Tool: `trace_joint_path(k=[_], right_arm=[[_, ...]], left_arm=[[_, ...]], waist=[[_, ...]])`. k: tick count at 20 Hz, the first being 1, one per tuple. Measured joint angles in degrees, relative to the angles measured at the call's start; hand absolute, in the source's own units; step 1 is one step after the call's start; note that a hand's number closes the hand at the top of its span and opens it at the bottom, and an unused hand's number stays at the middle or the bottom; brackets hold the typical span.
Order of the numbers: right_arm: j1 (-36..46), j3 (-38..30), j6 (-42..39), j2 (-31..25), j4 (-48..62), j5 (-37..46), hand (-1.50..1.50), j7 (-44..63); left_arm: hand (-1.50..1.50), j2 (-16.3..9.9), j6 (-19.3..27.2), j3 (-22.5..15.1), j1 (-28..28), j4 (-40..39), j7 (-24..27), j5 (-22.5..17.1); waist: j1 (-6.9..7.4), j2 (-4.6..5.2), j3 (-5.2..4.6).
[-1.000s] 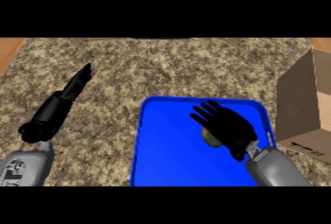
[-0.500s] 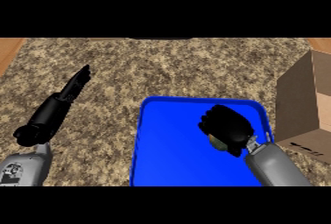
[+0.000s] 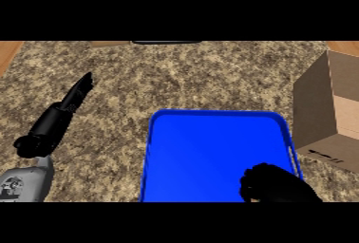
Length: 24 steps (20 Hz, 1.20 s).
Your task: Pick the squash from the tray and place it in the cardboard box
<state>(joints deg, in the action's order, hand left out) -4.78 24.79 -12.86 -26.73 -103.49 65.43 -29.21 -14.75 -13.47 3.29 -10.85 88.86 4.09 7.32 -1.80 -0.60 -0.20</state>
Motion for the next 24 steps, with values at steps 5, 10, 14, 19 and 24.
trace_joint_path(k=[5, 10, 14, 19, 24], right_arm=[[-10.25, -4.54, 2.62, -4.64, -13.01, -5.69, 1.5, -4.07], [-18.0, -12.01, 4.11, -8.08, -26.74, -11.54, 1.5, -6.51], [-20.72, -20.72, 3.33, -6.99, -29.41, -17.37, 1.5, -6.26], [-18.77, -29.66, 0.28, -1.47, -28.72, -26.49, 1.5, 1.0], [-10.86, -40.55, -4.56, -0.88, -26.75, -39.3, 1.5, 11.64]], left_arm=[[0.0, 0.72, 0.17, -0.64, -0.07, -0.06, 0.31, 0.66], [0.0, 1.07, 0.2, -0.81, 0.72, 1.88, -0.89, 0.67], [0.0, 1.14, 0.09, -0.98, 0.81, 1.81, -0.61, 1.01], [0.0, 1.09, -0.05, -0.94, 0.75, 2.44, -0.86, 0.95], [0.0, 0.97, -0.66, -0.74, -1.11, 1.19, -1.21, 0.62]], waist=[[0.19, 0.23, 0.14], [0.2, 0.2, 0.18], [0.1, 0.28, 0.16], [0.42, 0.43, 0.13], [1.34, 0.69, 0.1]])
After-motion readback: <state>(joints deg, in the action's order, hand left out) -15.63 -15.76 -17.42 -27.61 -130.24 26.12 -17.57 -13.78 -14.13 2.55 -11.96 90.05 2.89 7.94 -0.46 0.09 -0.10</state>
